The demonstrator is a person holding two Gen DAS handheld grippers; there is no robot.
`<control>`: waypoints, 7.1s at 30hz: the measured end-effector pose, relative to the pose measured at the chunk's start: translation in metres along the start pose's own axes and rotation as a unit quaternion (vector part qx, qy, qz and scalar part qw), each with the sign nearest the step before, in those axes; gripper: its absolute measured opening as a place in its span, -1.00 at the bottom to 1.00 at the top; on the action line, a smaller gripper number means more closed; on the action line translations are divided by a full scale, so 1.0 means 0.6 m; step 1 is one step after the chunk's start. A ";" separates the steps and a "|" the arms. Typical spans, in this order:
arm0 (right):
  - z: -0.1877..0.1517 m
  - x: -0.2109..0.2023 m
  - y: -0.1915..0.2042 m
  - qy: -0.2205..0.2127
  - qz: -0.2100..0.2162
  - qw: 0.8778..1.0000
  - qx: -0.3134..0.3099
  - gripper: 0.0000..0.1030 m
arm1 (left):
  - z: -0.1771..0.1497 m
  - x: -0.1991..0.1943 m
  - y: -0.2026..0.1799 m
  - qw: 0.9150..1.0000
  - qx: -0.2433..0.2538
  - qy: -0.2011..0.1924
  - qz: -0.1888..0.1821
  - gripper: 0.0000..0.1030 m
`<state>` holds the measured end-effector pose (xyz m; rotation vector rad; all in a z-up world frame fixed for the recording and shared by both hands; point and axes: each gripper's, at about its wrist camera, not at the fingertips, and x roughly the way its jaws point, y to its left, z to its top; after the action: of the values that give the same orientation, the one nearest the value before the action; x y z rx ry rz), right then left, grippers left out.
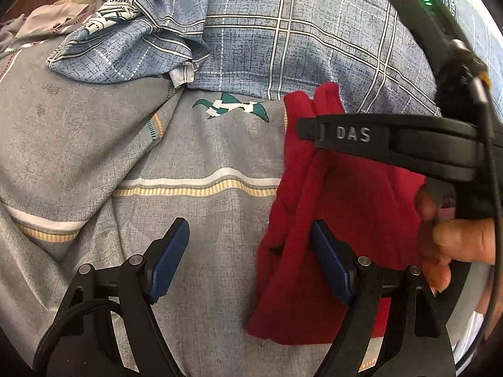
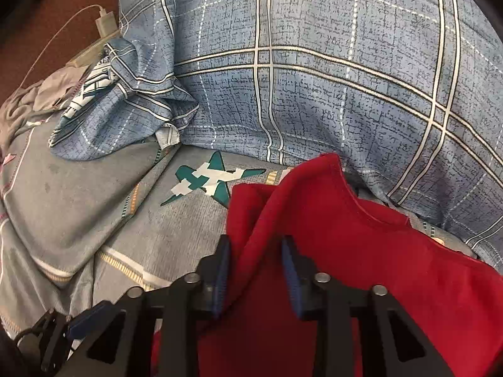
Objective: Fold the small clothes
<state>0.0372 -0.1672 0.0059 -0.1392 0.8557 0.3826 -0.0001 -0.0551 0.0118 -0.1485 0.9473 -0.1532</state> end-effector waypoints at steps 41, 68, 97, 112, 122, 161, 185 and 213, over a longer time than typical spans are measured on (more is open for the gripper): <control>0.046 -0.042 -0.025 0.073 0.085 0.991 0.072 0.33 | 0.022 -0.031 -0.028 0.970 -0.027 -0.020 -0.243 0.06; -0.004 -0.081 -0.071 0.069 0.031 0.997 0.011 -0.52 | 0.007 -0.033 -0.064 0.972 0.022 -0.034 -0.232 0.12; 0.009 -0.051 -0.036 0.078 0.003 0.996 -0.035 -0.50 | 0.001 -0.005 -0.044 0.980 -0.012 -0.012 -0.198 0.15; 0.036 -0.007 -0.022 0.094 0.000 0.995 -0.024 -0.14 | 0.004 -0.001 -0.055 0.980 0.002 -0.010 -0.201 0.12; -0.012 -0.091 -0.072 0.004 0.035 0.999 0.016 -0.67 | -0.011 -0.015 -0.068 0.982 0.005 -0.030 -0.188 0.12; -0.192 -0.293 -0.407 -0.060 -0.043 0.987 0.142 -0.73 | -0.107 -0.072 -0.487 0.957 0.182 0.026 -0.222 -0.49; -0.285 -0.308 -0.312 -0.026 -0.068 0.989 0.127 -0.36 | -0.150 -0.085 -0.325 0.972 0.187 0.008 -0.140 0.21; -0.184 -0.242 -0.411 -0.084 -0.202 0.968 0.125 -0.82 | -0.155 -0.055 -0.402 0.968 0.213 -0.016 -0.131 0.24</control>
<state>-0.0325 -0.4641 0.0363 -0.0430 0.6814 -0.0964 -0.1109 -0.2905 0.0312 0.1215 0.8397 -0.5922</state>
